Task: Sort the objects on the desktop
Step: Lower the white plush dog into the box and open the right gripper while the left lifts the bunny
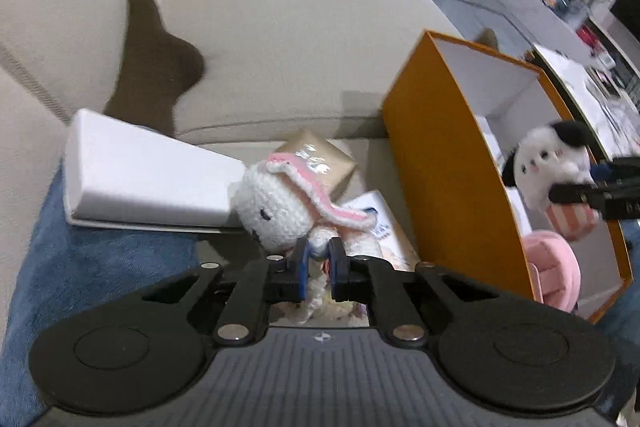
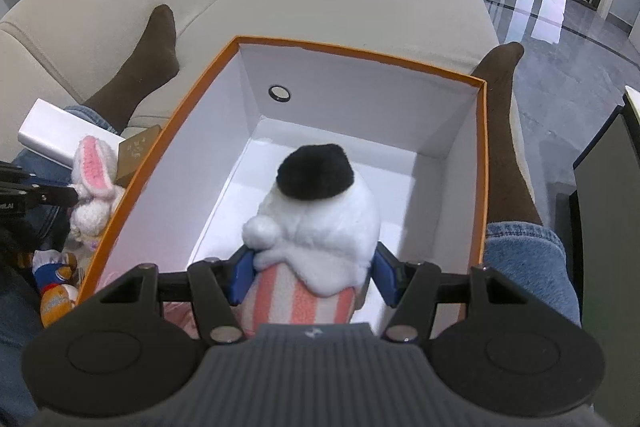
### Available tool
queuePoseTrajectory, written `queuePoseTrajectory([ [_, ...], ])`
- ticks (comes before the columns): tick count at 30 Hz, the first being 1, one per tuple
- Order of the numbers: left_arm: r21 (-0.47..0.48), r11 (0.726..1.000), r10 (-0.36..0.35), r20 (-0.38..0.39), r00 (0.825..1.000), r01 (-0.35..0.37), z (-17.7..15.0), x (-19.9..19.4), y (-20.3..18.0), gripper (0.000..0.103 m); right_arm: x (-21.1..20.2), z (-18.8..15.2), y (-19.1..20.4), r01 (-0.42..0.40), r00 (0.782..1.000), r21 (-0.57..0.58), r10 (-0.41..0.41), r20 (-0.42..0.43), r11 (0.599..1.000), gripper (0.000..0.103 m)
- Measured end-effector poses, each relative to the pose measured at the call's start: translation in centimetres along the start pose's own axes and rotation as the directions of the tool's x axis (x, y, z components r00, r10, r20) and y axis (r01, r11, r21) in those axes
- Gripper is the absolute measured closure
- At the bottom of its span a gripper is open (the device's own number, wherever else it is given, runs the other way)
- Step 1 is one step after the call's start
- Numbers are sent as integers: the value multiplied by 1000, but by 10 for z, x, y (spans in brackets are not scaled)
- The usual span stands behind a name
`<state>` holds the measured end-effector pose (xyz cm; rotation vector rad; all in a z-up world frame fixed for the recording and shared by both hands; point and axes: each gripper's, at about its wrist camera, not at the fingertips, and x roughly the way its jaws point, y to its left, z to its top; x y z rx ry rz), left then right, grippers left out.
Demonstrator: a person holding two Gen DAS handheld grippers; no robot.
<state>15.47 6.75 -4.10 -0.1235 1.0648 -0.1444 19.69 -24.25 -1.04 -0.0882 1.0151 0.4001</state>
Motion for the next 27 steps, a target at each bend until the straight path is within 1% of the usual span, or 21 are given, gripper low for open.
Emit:
queuePoseTrajectory([
  [1,0,1000,5,1,1000,-5,-2,-2,1,84,-1,-1,0,-4,1000,-1,4,1,1000,41],
  [3,6,999,32,-6,999,-32,-6,-3,3,69,-2,-3,0,-9,1000,-3,9,1,1000,41],
  [4,7,999,49,-15,999,-49,-7,-1,5,67,-2,-5,0,-11,1000,-5,11,-1,1000,41],
  [5,5,998,56,-21,998,-56,-9,0,9,61,-1,-5,-1,-10,1000,-6,10,-5,1000,41],
  [6,2,998,55,-31,998,-55,-10,2,11,50,1,-5,-2,-8,1000,-7,8,-9,1000,41],
  [10,-5,999,38,-81,996,-39,-12,22,18,48,8,-4,-5,7,1000,-1,-7,-22,1000,41],
  [12,-30,999,9,-80,997,-12,-13,31,20,35,10,-3,-5,8,1000,-6,-8,-26,1000,41],
  [14,-61,998,-30,-84,996,24,-11,38,22,31,12,-3,-4,11,999,-17,-11,-30,1000,41],
  [15,-69,997,-47,-85,995,41,-10,42,22,26,13,-3,-3,13,999,-22,-14,-32,1000,41],
  [18,-74,995,-80,-94,992,73,-7,56,17,21,17,-1,-4,21,999,-30,-22,-43,999,41],
  [22,-100,988,-126,-95,988,116,-4,72,11,21,24,1,-6,23,998,-35,-25,-58,999,41],
  [23,-114,985,-140,-96,985,129,-4,76,10,25,25,1,-6,21,998,-35,-23,-61,999,41],
  [24,-128,981,-158,-102,982,144,-4,81,8,35,27,1,-7,19,998,-34,-21,-66,999,41],
  [25,-140,978,-174,-110,979,158,-6,83,8,35,28,1,-7,17,998,-36,-20,-68,999,41],
  [27,-132,981,-154,-97,983,141,-6,84,3,40,31,1,-6,15,997,-45,-19,-70,999,40],
])
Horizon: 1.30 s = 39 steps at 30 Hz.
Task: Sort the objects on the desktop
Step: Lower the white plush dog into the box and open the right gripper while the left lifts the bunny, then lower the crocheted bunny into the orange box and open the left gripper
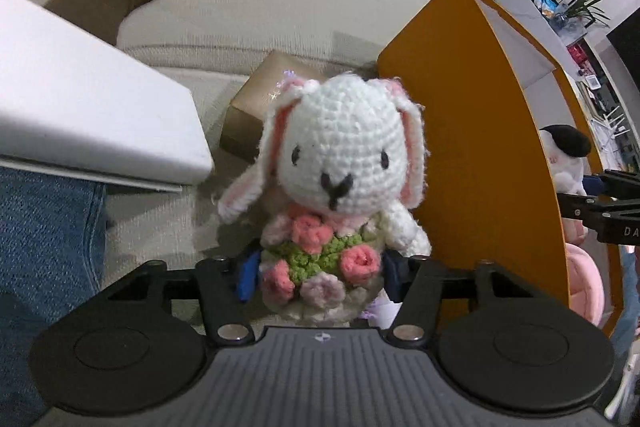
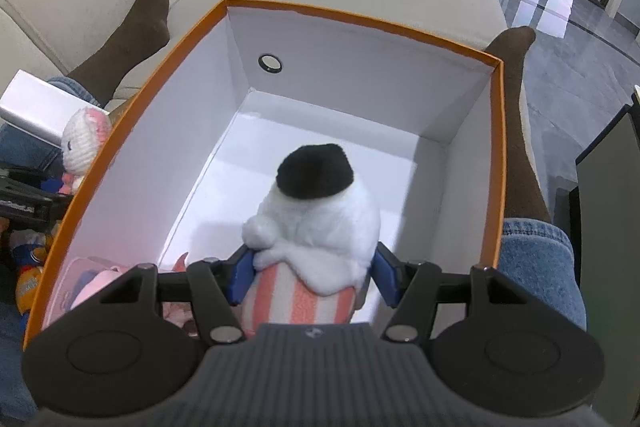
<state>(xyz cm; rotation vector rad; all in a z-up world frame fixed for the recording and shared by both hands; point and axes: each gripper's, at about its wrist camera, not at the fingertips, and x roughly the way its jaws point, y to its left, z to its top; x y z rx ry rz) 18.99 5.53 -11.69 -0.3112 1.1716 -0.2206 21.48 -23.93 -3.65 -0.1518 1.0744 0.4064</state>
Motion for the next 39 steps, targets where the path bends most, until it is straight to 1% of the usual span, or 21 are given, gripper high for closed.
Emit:
queuePoseTrajectory([
  [3,-6,1000,15,12,1000,-15,0,-7,-3,43,4,0,2,9,1000,-20,-9,-4,1000,40],
  [6,8,999,46,27,999,-46,-1,-20,-10,44,6,-1,3,20,1000,-51,-21,-14,998,40],
  [12,36,998,56,48,997,-58,6,-55,-29,44,16,0,5,60,997,-91,-63,-40,994,39],
  [17,97,994,46,61,997,-52,16,-83,-55,44,23,2,11,112,990,-126,-121,-67,986,39],
  [22,182,982,32,65,997,-44,30,-94,-92,44,12,0,14,108,991,-159,-118,-56,981,34],
  [23,204,978,28,64,998,-41,33,-93,-102,44,8,0,15,120,991,-173,-129,-46,978,26],
  [24,224,974,26,60,998,-38,37,-91,-111,44,3,-1,16,145,988,-191,-151,-22,971,22],
  [26,261,965,21,47,999,-33,43,-82,-129,44,-5,1,17,170,985,-223,-172,11,960,23],
  [28,289,957,20,32,999,-29,47,-71,-145,44,-9,4,14,162,987,-245,-161,26,956,29],
  [30,315,949,24,13,1000,-27,51,-59,-159,44,-11,7,11,162,987,-268,-160,30,950,40],
  [32,333,943,37,-12,999,-31,51,-46,-170,44,-11,8,9,161,987,-293,-162,22,942,48],
  [36,361,931,90,-75,993,-57,53,-17,-190,44,-14,5,3,156,987,-344,-157,24,926,49],
  [39,361,930,129,-134,983,-73,57,10,-196,44,-17,1,-1,114,993,-406,-115,21,907,49],
])
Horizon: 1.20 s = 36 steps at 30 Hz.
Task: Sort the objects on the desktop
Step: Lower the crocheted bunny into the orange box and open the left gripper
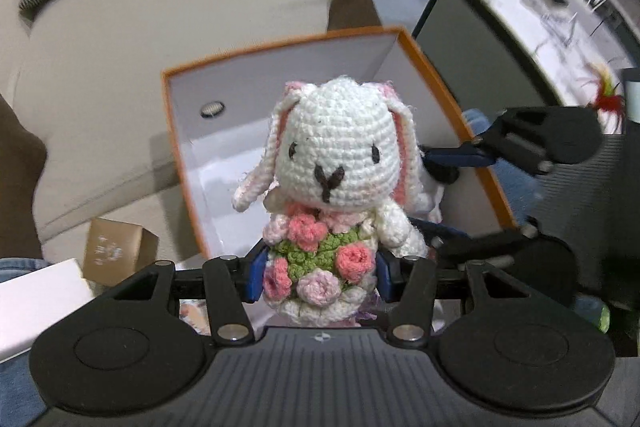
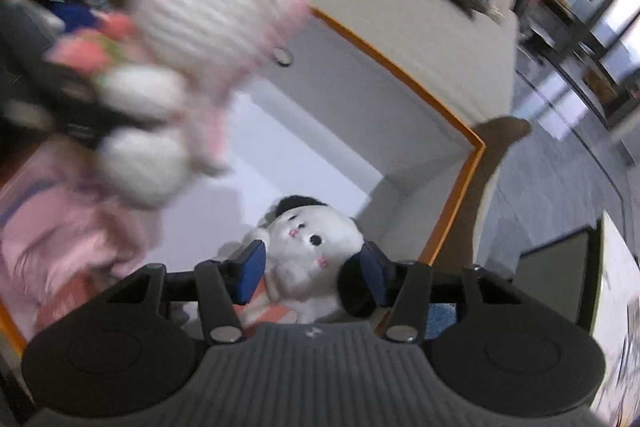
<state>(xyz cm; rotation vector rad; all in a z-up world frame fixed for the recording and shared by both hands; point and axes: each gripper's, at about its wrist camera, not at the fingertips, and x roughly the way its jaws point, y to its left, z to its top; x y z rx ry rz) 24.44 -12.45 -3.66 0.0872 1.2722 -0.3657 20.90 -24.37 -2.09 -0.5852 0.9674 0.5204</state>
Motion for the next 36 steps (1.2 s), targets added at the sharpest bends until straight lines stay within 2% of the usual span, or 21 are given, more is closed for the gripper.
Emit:
queuePoseTrajectory([
  [4,-11,1000,5,-90,996,-6,10,30,-8,44,1,-6,-2,-47,999,-80,46,-12,996,47],
  [8,-32,999,17,-143,990,-21,17,50,-10,44,7,-7,-3,-52,999,-153,50,-20,987,45],
  [12,-80,996,6,-221,975,-24,21,71,-8,44,10,-9,-2,-58,998,-212,54,-27,976,44],
  [14,-74,996,24,-237,971,-43,20,79,-10,44,9,-9,-3,-60,998,-231,55,-28,971,44],
  [18,-119,993,-22,-288,957,-14,16,95,-8,43,8,-10,-6,-76,997,-258,71,-31,963,44],
  [22,-122,993,-37,-287,957,2,11,101,-10,41,10,-11,-4,-87,996,-281,80,-37,956,42],
  [24,-92,996,-31,-279,960,6,9,99,-11,39,10,-13,0,-84,996,-296,77,-36,951,40],
  [28,-16,1000,5,-235,972,-9,5,85,-13,35,9,-12,-2,-89,996,-296,81,-39,951,40],
  [36,26,999,-31,-183,983,36,-7,52,-12,35,7,-11,-1,-87,996,-312,78,-43,946,41],
])
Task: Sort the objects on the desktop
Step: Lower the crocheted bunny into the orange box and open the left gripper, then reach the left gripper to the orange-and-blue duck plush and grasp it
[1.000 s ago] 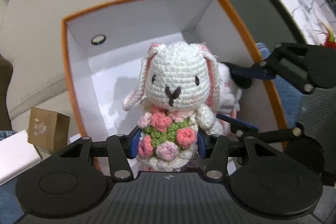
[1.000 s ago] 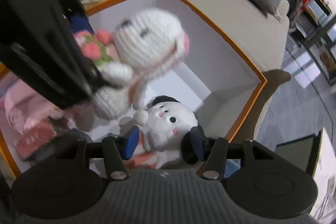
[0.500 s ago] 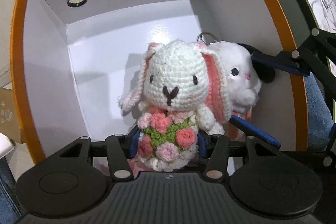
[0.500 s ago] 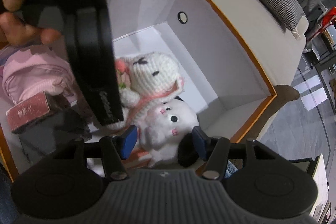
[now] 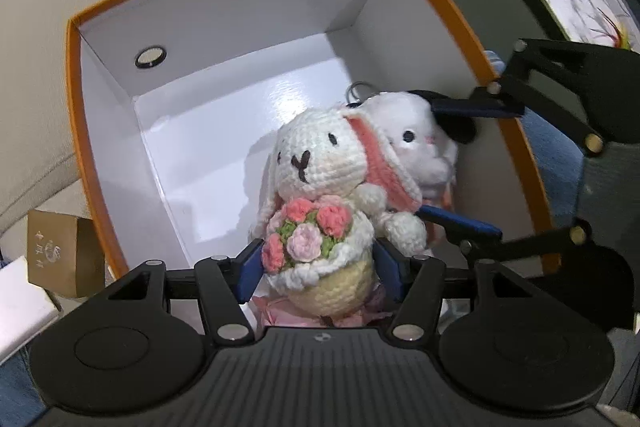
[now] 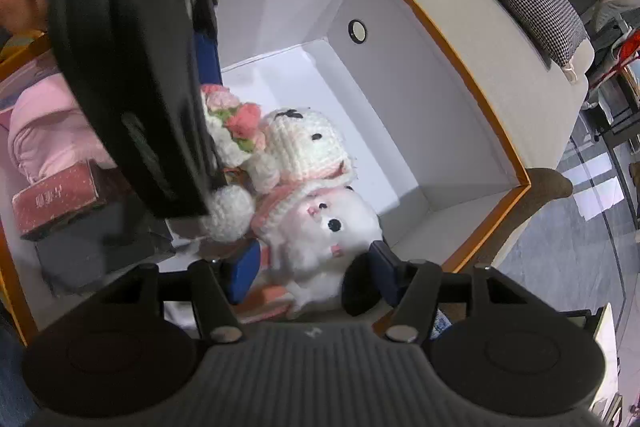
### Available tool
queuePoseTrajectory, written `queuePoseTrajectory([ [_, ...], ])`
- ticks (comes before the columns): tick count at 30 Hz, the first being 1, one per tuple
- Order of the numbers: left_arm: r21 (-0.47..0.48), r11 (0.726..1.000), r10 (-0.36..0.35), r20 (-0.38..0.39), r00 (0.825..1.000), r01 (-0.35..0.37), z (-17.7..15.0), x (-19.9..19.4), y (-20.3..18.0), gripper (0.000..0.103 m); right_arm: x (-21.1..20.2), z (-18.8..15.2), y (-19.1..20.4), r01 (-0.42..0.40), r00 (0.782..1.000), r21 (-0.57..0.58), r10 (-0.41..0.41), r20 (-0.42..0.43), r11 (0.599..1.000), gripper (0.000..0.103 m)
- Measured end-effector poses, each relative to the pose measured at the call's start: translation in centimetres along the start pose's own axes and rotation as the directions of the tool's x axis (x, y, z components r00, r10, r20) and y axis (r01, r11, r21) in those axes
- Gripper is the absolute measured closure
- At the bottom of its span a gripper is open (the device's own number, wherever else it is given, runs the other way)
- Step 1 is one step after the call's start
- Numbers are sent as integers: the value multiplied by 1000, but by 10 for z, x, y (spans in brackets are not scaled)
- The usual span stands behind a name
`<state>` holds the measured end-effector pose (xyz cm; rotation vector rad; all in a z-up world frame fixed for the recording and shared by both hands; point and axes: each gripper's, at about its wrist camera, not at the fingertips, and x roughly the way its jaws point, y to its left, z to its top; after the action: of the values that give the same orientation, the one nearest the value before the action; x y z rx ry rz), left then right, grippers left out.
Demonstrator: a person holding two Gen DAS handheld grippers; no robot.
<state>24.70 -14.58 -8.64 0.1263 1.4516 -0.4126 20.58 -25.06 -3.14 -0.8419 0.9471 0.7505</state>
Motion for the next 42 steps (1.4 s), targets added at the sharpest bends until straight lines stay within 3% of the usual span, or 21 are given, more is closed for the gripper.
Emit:
queuePoseTrajectory([
  [4,30,999,20,13,1000,-21,-6,2,-4,35,-1,-1,-1,-4,1000,1,4,-1,1000,41],
  [13,-22,1000,-9,6,1000,10,-12,22,0,38,1,-1,-2,-10,1000,10,10,5,1000,41],
  [19,12,1000,-4,34,999,3,-19,5,2,34,-1,0,-3,-13,1000,12,13,7,1000,41],
  [22,32,999,-14,45,999,13,-25,-3,0,28,-1,1,-1,-8,1000,8,8,5,1000,41],
  [24,45,999,-30,54,998,28,-28,-9,-1,19,-1,1,0,-6,1000,5,6,4,1000,41],
  [31,25,998,-59,151,987,56,-16,-34,2,17,-6,3,-3,-6,1000,35,5,16,999,41],
  [34,14,999,-52,187,981,50,1,-50,3,19,-18,14,-5,-1,998,65,-3,60,998,41],
  [39,1,1000,-5,262,965,5,-27,-85,16,23,-40,14,-5,-41,986,174,11,169,984,46],
  [42,-32,999,45,283,958,-38,-54,-109,36,25,-47,44,-11,-95,968,224,37,248,970,46],
])
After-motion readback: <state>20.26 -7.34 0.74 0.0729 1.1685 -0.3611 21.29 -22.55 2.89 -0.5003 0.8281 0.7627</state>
